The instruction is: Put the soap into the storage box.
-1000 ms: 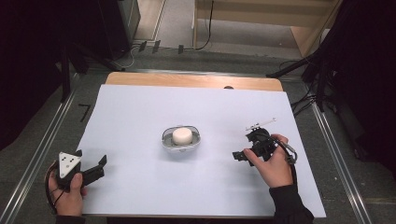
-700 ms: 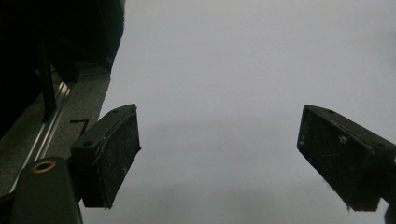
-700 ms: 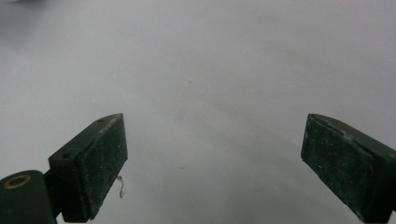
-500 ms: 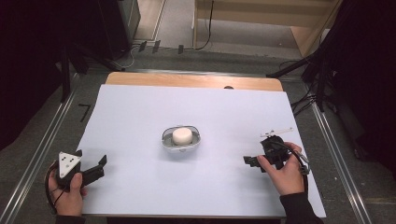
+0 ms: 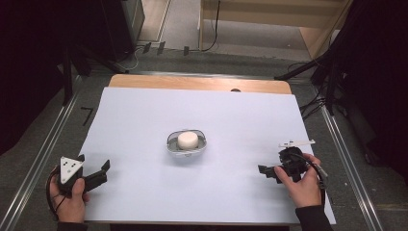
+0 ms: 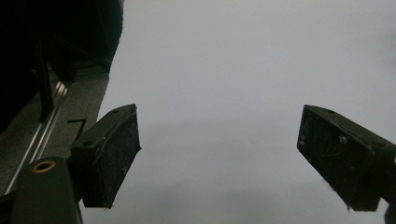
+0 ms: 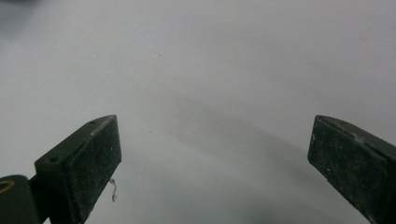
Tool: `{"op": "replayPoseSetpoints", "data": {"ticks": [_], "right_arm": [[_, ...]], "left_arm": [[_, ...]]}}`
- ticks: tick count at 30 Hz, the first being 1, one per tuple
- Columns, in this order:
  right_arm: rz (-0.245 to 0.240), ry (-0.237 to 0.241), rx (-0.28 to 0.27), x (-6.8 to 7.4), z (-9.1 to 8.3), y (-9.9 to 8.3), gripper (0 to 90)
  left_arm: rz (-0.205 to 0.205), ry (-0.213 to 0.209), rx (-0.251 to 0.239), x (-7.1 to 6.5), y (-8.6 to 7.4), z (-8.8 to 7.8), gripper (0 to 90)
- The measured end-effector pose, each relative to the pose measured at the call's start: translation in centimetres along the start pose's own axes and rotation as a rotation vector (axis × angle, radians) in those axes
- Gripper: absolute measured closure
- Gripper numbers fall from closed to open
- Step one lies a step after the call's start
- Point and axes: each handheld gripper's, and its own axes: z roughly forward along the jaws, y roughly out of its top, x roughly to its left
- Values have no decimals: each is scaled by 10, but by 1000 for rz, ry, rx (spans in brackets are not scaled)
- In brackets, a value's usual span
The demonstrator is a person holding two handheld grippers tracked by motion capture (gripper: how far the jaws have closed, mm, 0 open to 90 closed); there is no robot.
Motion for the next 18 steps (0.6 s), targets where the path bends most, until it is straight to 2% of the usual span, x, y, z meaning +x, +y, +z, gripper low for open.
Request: {"op": "replayPoseSetpoints", "data": {"ticks": [7, 18], "right_arm": [[20, -9, -8, -16, -4, -15, 0], [71, -24, -69, -41, -19, -43, 0]], "left_arm": [[1, 1, 2, 0, 0, 0, 138], [2, 2, 1, 0, 0, 0, 138]]}}
